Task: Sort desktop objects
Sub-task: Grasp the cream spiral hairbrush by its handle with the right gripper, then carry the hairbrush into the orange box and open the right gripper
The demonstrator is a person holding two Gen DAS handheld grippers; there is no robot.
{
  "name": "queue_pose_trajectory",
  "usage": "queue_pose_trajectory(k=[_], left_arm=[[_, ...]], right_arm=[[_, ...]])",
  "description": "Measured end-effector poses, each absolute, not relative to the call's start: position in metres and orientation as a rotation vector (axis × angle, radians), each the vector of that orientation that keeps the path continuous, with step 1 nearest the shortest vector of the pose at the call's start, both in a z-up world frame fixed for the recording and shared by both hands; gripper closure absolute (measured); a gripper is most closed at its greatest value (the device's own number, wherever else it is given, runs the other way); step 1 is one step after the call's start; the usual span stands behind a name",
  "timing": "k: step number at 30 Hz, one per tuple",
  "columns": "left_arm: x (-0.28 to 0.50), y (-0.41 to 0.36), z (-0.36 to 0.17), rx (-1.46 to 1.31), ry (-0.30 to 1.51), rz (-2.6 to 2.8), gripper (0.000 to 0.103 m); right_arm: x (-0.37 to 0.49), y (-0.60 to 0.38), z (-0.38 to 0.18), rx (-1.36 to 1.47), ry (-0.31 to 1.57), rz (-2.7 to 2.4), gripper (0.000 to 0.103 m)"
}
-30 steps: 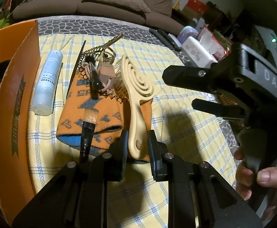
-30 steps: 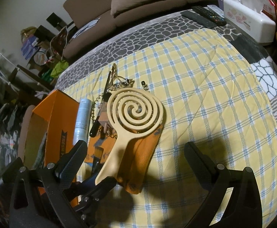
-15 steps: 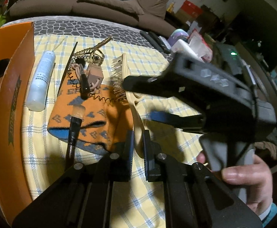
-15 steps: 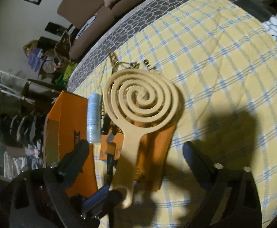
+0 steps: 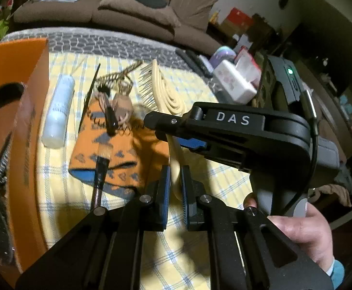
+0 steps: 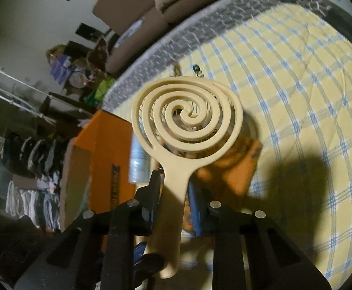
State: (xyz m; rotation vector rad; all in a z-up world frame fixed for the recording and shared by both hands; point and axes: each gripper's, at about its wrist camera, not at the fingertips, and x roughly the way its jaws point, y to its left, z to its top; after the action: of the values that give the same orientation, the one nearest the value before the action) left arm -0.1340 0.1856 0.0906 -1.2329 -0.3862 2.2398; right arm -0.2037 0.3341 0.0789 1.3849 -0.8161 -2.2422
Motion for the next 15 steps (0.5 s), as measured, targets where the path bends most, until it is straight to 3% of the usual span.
queue_pose_trajectory(k=[15], left_arm=[[-0.130, 0.108, 0.137, -1.144, -0.460, 2.297, 0.095]], right_arm=[[-0.203, 0.264, 0.138, 1.165, -0.763, -2.191, 0.083]])
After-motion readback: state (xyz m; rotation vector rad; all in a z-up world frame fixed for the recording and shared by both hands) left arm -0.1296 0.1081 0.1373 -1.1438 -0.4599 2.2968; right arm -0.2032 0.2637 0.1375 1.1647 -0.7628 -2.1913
